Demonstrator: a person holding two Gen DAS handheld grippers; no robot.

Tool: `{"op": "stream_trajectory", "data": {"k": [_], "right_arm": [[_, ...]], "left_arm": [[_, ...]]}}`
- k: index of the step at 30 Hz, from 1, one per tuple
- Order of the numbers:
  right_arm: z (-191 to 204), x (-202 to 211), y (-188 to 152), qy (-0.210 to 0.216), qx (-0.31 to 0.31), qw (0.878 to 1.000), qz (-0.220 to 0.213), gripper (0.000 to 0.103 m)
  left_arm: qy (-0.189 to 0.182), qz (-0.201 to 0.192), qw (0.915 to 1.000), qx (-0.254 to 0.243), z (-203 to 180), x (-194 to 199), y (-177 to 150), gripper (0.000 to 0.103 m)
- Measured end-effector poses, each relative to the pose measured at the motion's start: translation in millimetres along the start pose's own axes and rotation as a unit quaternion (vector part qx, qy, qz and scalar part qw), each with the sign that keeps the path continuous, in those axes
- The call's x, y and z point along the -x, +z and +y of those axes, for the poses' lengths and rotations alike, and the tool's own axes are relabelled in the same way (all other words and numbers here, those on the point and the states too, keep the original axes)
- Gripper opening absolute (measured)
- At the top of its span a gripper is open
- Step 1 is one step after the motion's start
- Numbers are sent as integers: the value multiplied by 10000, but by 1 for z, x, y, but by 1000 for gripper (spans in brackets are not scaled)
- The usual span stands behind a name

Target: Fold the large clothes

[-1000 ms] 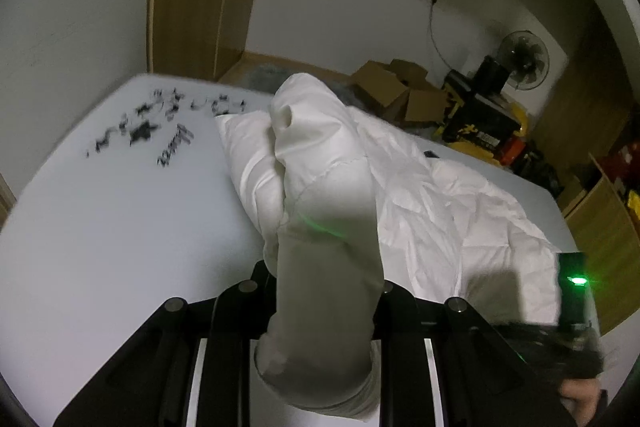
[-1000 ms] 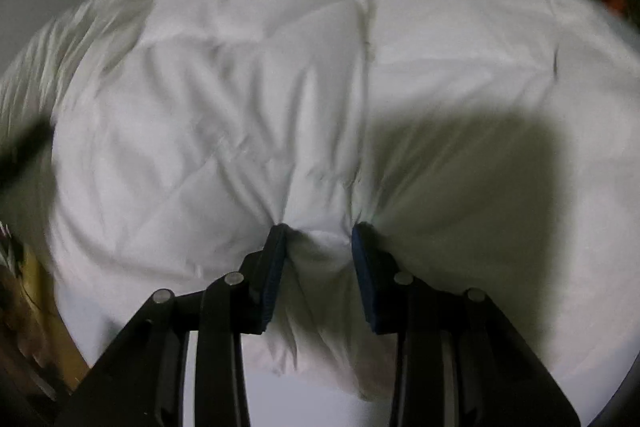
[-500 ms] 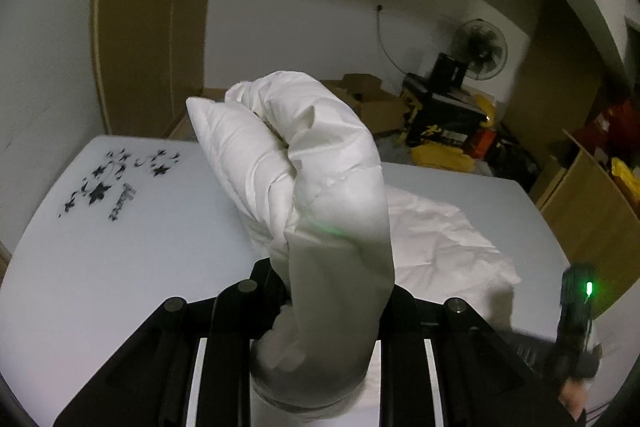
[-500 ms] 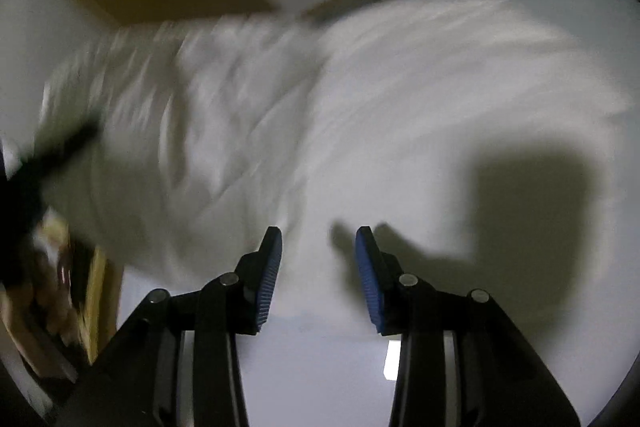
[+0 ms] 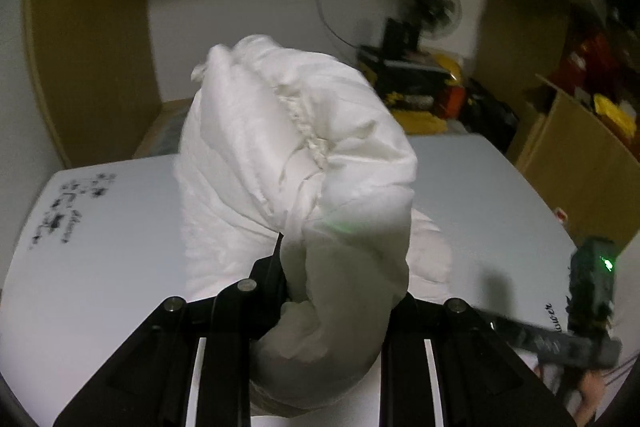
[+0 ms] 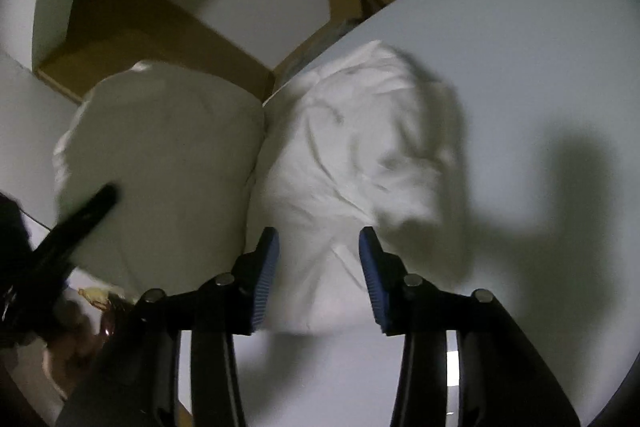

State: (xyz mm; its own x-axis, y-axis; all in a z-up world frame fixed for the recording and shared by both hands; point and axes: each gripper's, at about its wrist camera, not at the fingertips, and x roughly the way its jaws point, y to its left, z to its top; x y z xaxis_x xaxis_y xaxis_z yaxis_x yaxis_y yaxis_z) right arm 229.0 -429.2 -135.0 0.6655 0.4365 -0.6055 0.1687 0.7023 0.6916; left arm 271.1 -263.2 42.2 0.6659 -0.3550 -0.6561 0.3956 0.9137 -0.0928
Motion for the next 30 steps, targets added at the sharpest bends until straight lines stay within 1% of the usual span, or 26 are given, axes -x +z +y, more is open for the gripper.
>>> {"op": "stream_trajectory", "data": {"k": [2,3,5,6,8,10,11,13,15,17,18,19,20,21,22,23,24,25,26,28,29,30], "right_arm": [[-19,13,-16,90,-271,9995,-105,45],[-29,16,-16,70,-337,9993,-150,45],[-42,24,-31,13,-473,9986,-234,46],[-57,36,-35,5,-530,9983,-262,46],[-73,47,-44,-80,-622,9975,-314,47],[-88,66,-33,-99,-697,9969,-347,48],[-92,66,-35,-102,-730,9966,-361,48],[-89,68,-38,-137,-767,9963,-376,49],[-80,65,-37,-103,-818,9959,-360,50],[-77,65,-39,-77,-823,9960,-349,50],[-81,60,-31,-87,-830,9959,-352,50],[-78,60,-33,-95,-849,9956,-376,52],[-77,69,-34,-99,-857,9955,-403,55],[-70,86,-38,-112,-836,9955,-442,57],[-67,92,-40,-131,-805,9955,-492,61],[-64,95,-41,-157,-772,9953,-559,65],[-59,103,-41,-193,-742,9950,-642,68],[-52,109,-41,-238,-718,9945,-728,73],[-49,113,-39,-269,-689,9942,-786,76],[-32,121,-34,-339,-527,9943,-857,76],[-27,124,-32,-363,-447,9946,-858,76],[-12,121,-26,-403,-291,9954,-816,76]], "left_arm": [[3,76,10000,-22,-26,-19,-6,22],[31,129,9999,-38,-36,-30,-9,22],[78,338,9993,-102,-59,-56,-21,22],[86,442,9988,-166,-67,-65,-27,22],[147,505,9976,-451,-91,-80,-43,22],[252,463,9958,-745,-108,-86,-56,24],[237,513,9949,-833,-116,-92,-65,25],[139,656,9943,-830,-118,-105,-79,25],[196,666,9924,-1014,-122,-115,-91,26],[256,653,9917,-1080,-124,-122,-95,27],[246,647,9920,-1060,-121,-125,-95,28],[195,626,9925,-1033,-119,-126,-94,29],[152,590,9929,-1024,-117,-125,-92,33],[42,568,9930,-1037,-115,-121,-90,36],[-78,573,9931,-1018,-108,-116,-90,46],[-358,598,9932,-933,-103,-107,-87,62],[-584,640,9929,-819,-96,-98,-86,74],[-874,633,9920,-651,-88,-82,-87,98],[-1031,541,9917,-554,-80,-65,-86,103],[-1080,249,9923,-559,-67,-31,-83,103],[-1154,28,9919,-535,-56,-8,-82,103],[-1163,-113,9917,-533,-44,10,-82,103]]}}
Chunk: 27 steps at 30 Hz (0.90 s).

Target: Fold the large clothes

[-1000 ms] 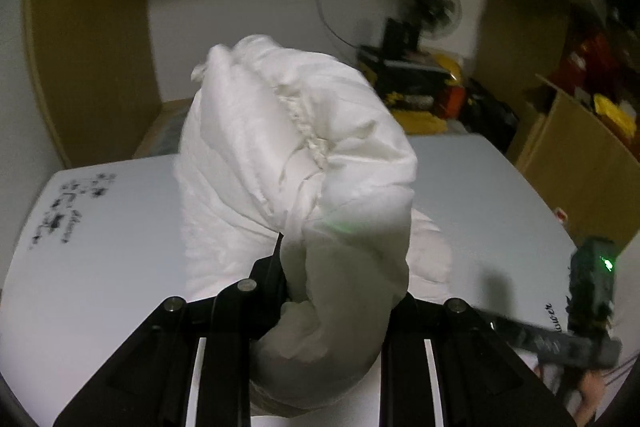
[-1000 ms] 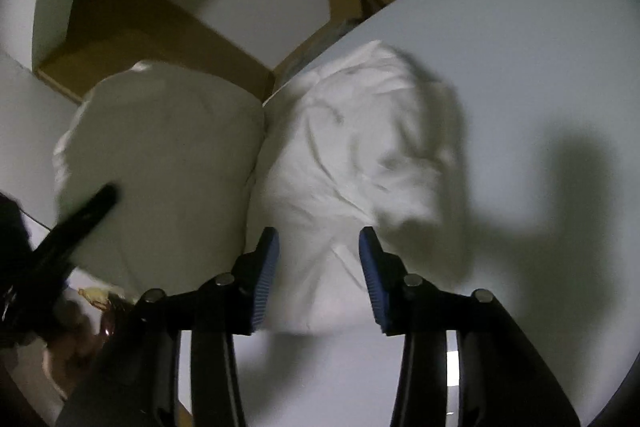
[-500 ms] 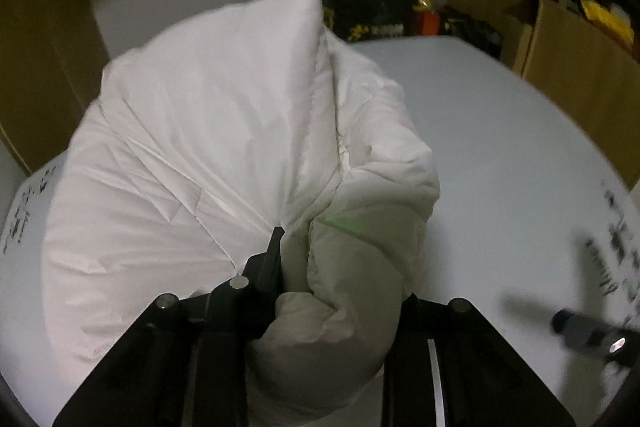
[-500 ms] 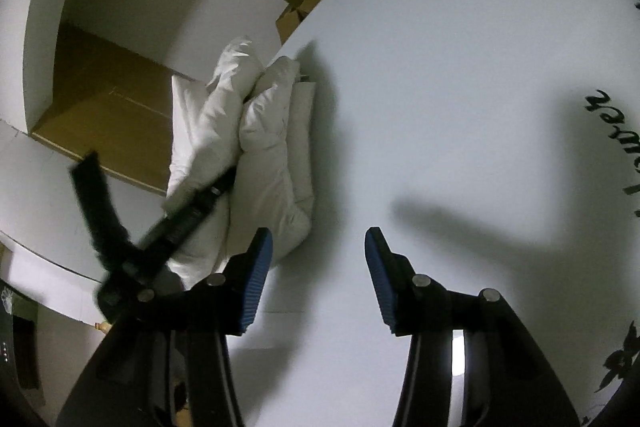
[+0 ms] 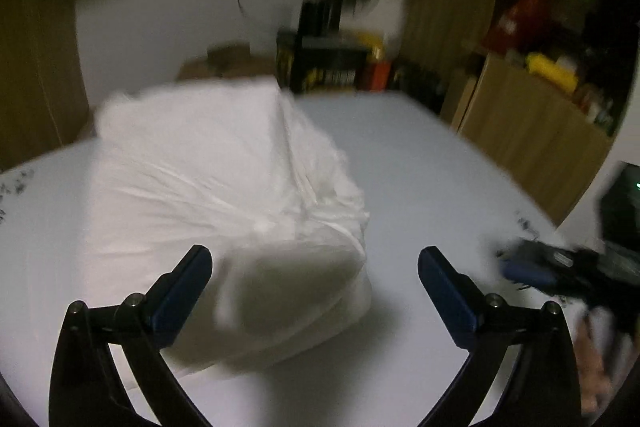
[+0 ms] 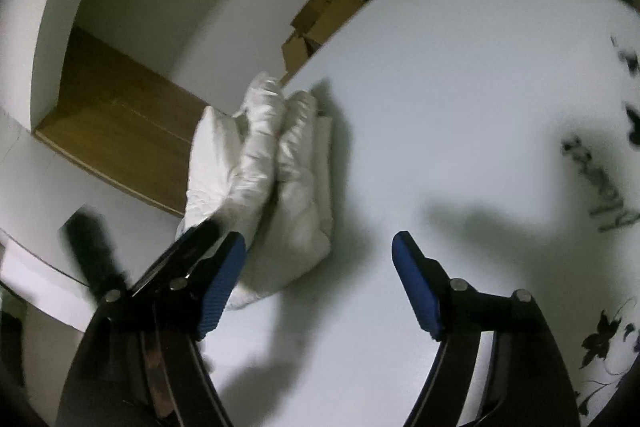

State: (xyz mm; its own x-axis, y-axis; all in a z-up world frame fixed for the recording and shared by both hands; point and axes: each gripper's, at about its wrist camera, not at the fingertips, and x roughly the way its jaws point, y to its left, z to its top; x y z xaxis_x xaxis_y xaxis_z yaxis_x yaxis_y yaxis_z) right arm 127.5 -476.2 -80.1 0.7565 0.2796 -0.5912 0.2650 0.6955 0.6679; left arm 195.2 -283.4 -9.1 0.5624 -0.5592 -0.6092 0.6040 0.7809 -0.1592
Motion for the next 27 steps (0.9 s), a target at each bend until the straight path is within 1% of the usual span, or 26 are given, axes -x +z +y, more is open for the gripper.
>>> {"op": "stream_trajectory", "data": {"k": [1,2,3,4,6,8,9,10,11,13,14,15,16,18,20,21,22,24,25,27], "right_arm": [[8,1,2,-14,111,9999,33,77],[29,-5,7,-7,333,9994,76,77],[39,-5,10,33,496,9987,103,77],[59,-15,16,105,722,9972,167,77],[90,-39,27,253,1074,9933,356,77],[120,-67,37,439,1351,9875,685,80],[133,-91,44,463,1429,9842,941,80],[137,-109,45,385,1459,9823,1109,80],[141,-130,49,149,1567,9794,1264,80],[137,-163,54,-457,1666,9753,1378,80],[130,-184,53,-710,1657,9684,1722,80],[123,-196,50,-751,1552,9639,2029,80],[115,-202,44,-640,1456,9599,2310,80],[117,-192,31,-338,1738,9527,2470,80],[123,-175,15,-48,2137,9379,2732,80],[125,-170,10,4,2252,9325,2822,80],[127,-168,8,-41,2299,9311,2831,80],[135,-178,10,-269,2297,9346,2702,81],[142,-184,12,-341,2330,9360,2617,83],[159,-197,18,-241,2337,9399,2477,83]], "left_arm": [[44,-79,9999,-62,10,21,-2,103],[65,-126,9999,-75,18,33,-3,103],[129,-178,9997,-57,27,47,-8,103],[231,-221,9995,14,44,61,-12,103],[325,-250,9986,332,76,81,-19,103],[346,-251,9965,718,103,99,-27,103],[348,-254,9950,898,115,107,-31,103],[367,-266,9933,1061,128,114,-37,103],[392,-287,9918,1180,138,119,-44,103],[409,-311,9894,1360,152,123,-49,103],[401,-301,9881,1457,158,128,-55,103],[356,-266,9870,1543,165,132,-60,103],[309,-234,9865,1594,170,133,-63,103],[230,-198,9853,1682,181,136,-68,103],[227,-185,9841,1749,188,130,-67,103],[213,-183,9834,1790,195,127,-70,103],[194,-178,9827,1834,195,116,-64,103],[144,-150,9813,1914,199,110,-62,103],[107,-126,9806,1952,199,107,-61,103],[40,-119,9802,1978,197,109,-64,103]]}}
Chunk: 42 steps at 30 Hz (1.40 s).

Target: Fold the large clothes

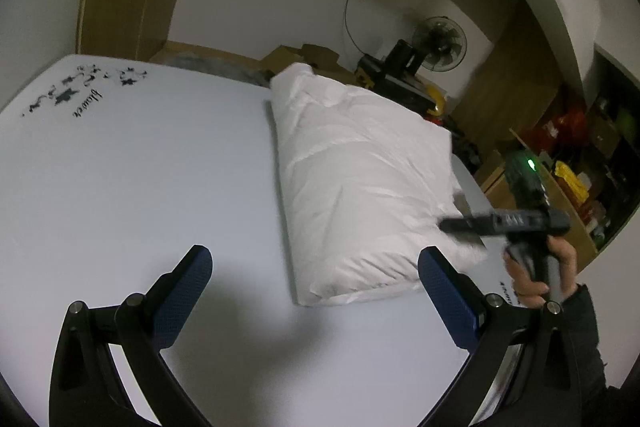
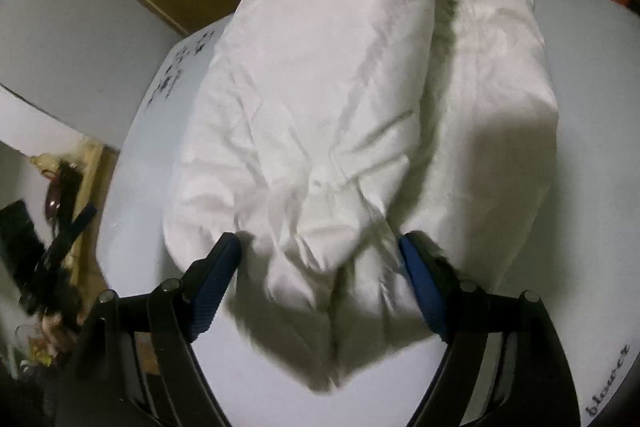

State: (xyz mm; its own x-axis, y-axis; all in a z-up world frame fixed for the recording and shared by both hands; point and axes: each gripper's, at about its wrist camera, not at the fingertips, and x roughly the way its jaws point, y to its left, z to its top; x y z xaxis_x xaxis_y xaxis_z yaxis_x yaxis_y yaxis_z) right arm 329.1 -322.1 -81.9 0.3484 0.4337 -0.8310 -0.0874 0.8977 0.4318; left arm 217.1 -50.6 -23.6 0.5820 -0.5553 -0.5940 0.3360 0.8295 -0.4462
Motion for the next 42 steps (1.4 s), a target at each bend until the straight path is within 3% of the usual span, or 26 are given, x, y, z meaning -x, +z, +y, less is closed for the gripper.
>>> {"op": "stream_trajectory", "data": {"k": [3,6,7,8,9,10,11,14,16,17,20,24,27,32,36,40,42], "right_arm": [[6,-10,20,233,-32,9997,-17,83],[5,-22,25,-23,67,9999,119,81],[5,-27,25,-181,39,9996,210,70],[7,-32,25,-145,-13,9995,289,54],[6,-33,23,-113,-16,9995,287,47],[6,-29,23,-82,-61,9996,274,29],[4,-23,23,-36,-173,9996,239,20],[1,7,21,144,-291,9994,-133,13],[2,30,15,355,-141,9979,-525,12],[-1,36,12,210,-80,9975,-673,12],[-28,14,1,-25,-326,9986,-423,12],[-67,-4,-13,388,-714,9951,-567,16],[-85,-8,-22,509,-892,9923,-695,26],[-64,-2,-31,-430,-326,9936,-994,30],[-54,-4,-34,-892,-90,9895,-1131,32],[-61,-11,-31,-788,-139,9919,-988,34],[-72,-7,-30,-714,-200,9928,-940,34]], "left_arm": [[-15,-10,10000,-85,-4,5,-11,103],[46,35,10000,-18,1,2,-15,103],[47,78,9999,49,1,0,-16,103],[32,145,9998,142,3,-4,-16,103],[17,180,9997,192,2,-4,-18,103],[-16,219,9995,235,2,-6,-18,103],[-27,231,9994,242,2,-6,-18,103],[98,195,9996,192,3,-6,-15,103],[229,173,9993,254,8,-7,-12,103],[299,163,9990,295,10,-8,-9,103],[711,159,9969,294,11,-15,3,103],[1262,96,9919,47,-6,-33,39,103],[1296,-172,9906,-399,-36,-56,77,103],[1514,-644,9824,-882,-74,-136,145,103],[1477,-188,9818,-1175,-85,-216,166,103],[1342,465,9852,-963,-73,-285,154,103],[1502,686,9806,-1056,-70,-306,145,103]]}}
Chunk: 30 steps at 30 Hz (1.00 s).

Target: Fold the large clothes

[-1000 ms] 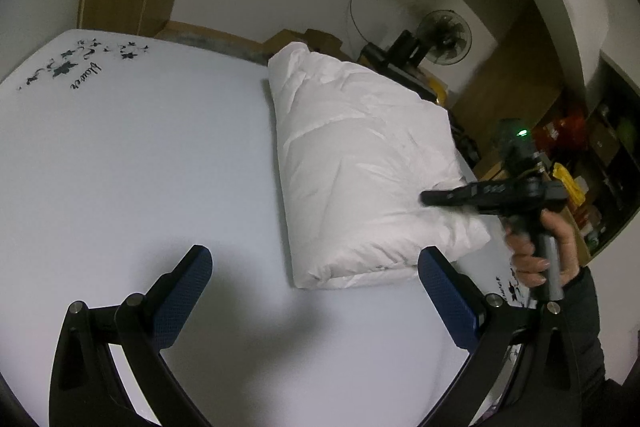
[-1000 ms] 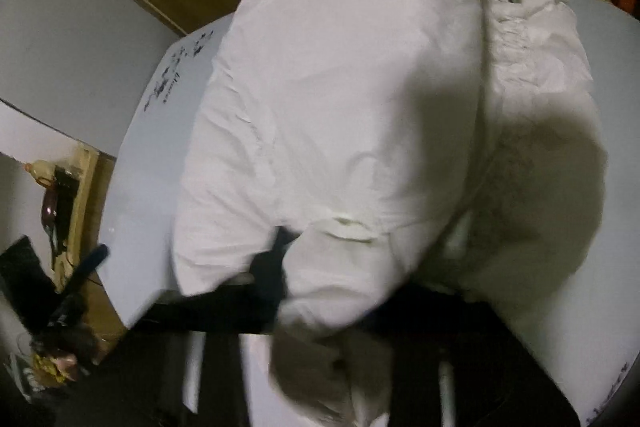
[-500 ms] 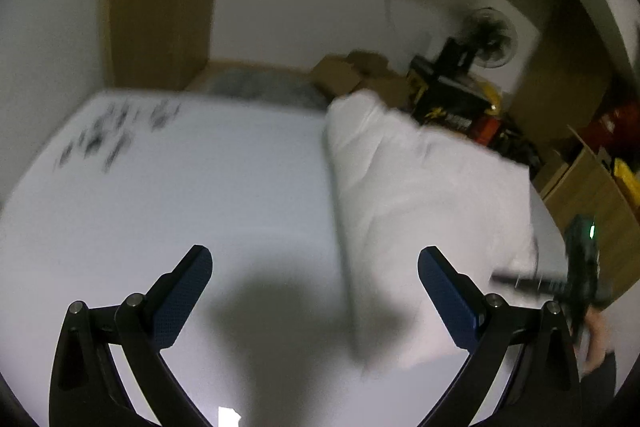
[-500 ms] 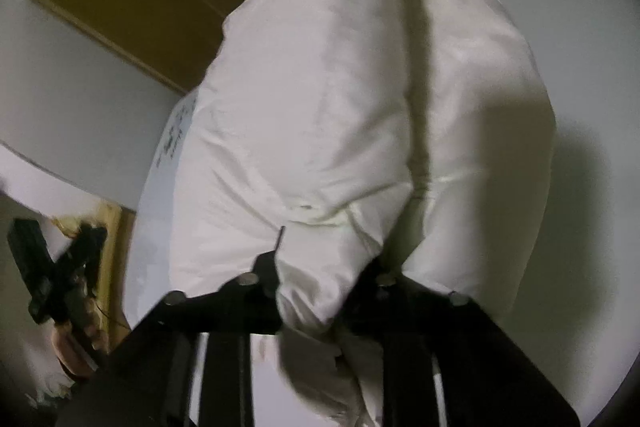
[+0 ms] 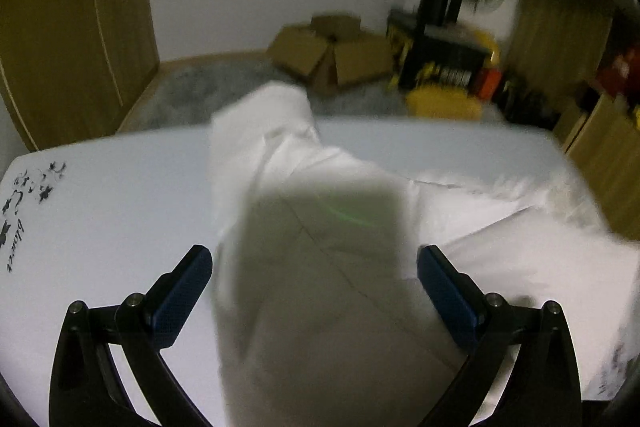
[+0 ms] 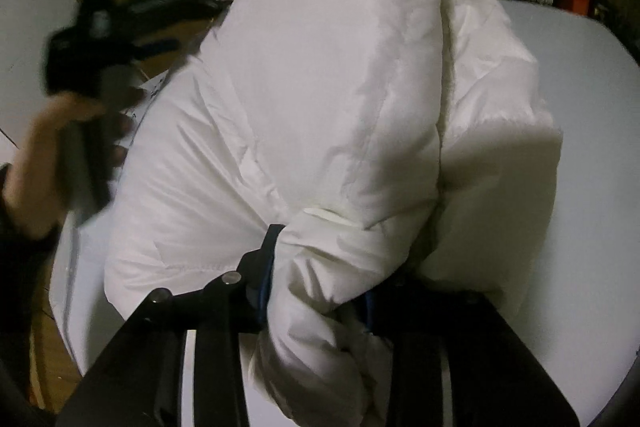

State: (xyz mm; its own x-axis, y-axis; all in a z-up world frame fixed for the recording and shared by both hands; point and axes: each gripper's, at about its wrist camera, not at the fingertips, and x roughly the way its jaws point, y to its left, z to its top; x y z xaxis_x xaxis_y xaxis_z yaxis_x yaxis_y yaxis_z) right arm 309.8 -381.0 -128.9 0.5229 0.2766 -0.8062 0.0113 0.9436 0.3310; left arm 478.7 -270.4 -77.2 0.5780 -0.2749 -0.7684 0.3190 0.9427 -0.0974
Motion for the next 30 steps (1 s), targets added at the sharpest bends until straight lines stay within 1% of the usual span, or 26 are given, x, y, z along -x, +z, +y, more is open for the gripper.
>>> {"op": "stream_trajectory", "data": {"k": [7,9,11,13,15,16,17,18,19,20,21,22,23,24,25,26,28,29,30], "right_arm": [[-21,4,7,239,-48,9997,6,36],[-25,5,9,216,-46,9998,-8,37],[-27,7,9,68,-25,10000,-39,37],[-21,11,7,-83,43,9999,-120,39],[-14,26,6,-360,-3,9993,-66,41],[-13,40,5,-451,-51,9989,-88,42],[-12,67,6,-503,-92,9980,-383,49],[-10,87,7,-528,-131,9957,-755,53],[-6,111,12,-637,-152,9896,-1278,59],[-1,128,20,-877,-131,9820,-1665,59],[3,134,29,-1096,-107,9772,-1816,59],[7,133,42,-1256,-59,9744,-1866,59],[13,126,52,-1222,-17,9744,-1886,59],[16,112,64,-1177,110,9765,-1802,59],[17,96,72,-1271,222,9778,-1649,59],[14,73,77,-1571,363,9761,-1455,59],[8,41,70,-2053,495,9715,-1075,59],[8,31,61,-2110,528,9704,-1051,62],[3,26,53,-2113,517,9698,-1101,67]], "left_arm": [[455,-4,9990,-42,0,-38,-24,103],[571,66,9983,-57,-2,-46,-28,103],[599,121,9981,-80,-2,-49,-28,103],[484,210,9986,-47,2,-48,-29,103],[173,413,9990,47,10,-39,-24,103],[46,380,9992,107,18,-26,-21,103],[26,162,9998,95,22,-11,-14,103],[49,-29,10000,52,26,0,-6,103],[58,-253,9997,8,30,14,1,103],[42,-355,9994,-9,32,21,7,103],[70,-367,9993,-33,31,23,10,103],[132,-348,9993,-48,29,22,14,103],[164,-302,9994,-68,27,17,16,103],[197,-250,9995,-68,26,14,16,103],[245,-186,9995,-30,26,8,17,103],[226,-80,9997,29,27,-1,16,103],[112,80,9998,106,23,-15,13,103],[25,134,9999,56,19,-24,11,103],[28,173,9998,-28,15,-30,9,103]]}}
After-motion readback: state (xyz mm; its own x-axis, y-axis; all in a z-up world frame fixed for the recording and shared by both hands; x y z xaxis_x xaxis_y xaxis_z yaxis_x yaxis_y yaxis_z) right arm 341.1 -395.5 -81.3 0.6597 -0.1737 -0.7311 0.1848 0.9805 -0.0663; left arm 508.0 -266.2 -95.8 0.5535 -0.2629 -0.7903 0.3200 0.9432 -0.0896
